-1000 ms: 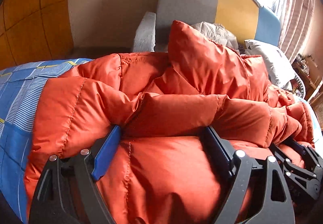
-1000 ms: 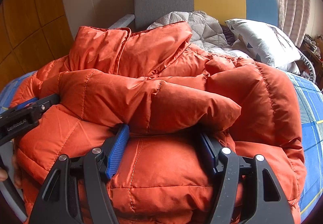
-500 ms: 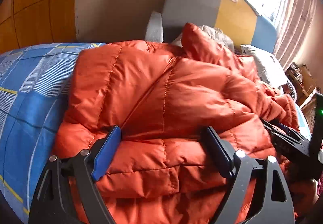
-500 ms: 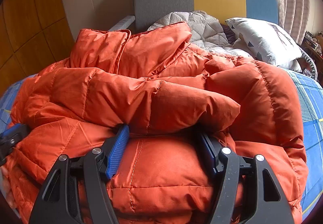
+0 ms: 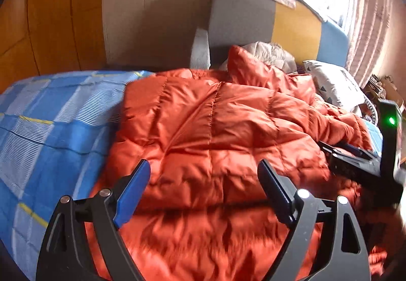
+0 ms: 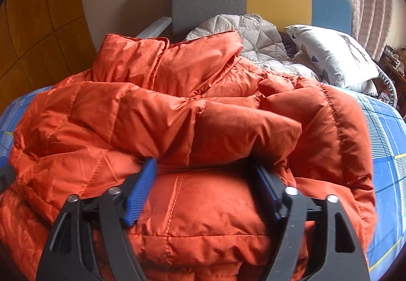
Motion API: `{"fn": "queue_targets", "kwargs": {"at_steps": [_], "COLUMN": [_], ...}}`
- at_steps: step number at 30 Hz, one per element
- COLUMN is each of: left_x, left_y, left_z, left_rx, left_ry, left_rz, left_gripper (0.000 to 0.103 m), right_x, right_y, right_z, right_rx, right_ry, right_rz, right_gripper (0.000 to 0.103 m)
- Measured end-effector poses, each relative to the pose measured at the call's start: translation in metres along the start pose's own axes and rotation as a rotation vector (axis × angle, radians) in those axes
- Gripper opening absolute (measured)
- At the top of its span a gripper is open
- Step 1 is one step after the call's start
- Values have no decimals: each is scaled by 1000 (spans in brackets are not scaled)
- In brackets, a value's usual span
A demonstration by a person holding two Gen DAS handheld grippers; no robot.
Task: Fold large clothes
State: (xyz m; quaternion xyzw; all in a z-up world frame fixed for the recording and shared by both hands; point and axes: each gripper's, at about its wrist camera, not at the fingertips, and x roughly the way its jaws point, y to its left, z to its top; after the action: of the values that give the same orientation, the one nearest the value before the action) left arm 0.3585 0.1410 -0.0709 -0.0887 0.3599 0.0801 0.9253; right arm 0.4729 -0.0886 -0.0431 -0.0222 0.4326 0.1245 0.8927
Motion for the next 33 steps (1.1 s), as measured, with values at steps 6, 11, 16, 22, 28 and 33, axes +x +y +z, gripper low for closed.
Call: {"fn": "queue_targets", "kwargs": {"at_steps": [6,11,16,22,28,33], "left_x": [-49,-85,-108,-118,-131,-148], "left_y": [8,17,24,42,84,129], "left_z": [-12,-31,-53,-82,-110,-132], "left_rx": [59,63,64,40,-29,-140], "left_ry": [-59,-87,-90,-47,-5,27], "left_rz": [-3,-16,-16,-14,-17,-36], "left_gripper": [86,86,89,89,87,85], "right_x": [-33,-66,-92,-119,-152,-178], "right_y": [-3,-11,-27,-57,-96,-133], "right_z": [-5,-19,-44,-83,-122,-156], "right_rx": [9,-8,-46,-66,-33,40], "right_ry": [28,51,103,159,178,199], "right_rz": [56,88,79,34,-10,-5], "right_gripper": [92,92,92,92,92,92]}}
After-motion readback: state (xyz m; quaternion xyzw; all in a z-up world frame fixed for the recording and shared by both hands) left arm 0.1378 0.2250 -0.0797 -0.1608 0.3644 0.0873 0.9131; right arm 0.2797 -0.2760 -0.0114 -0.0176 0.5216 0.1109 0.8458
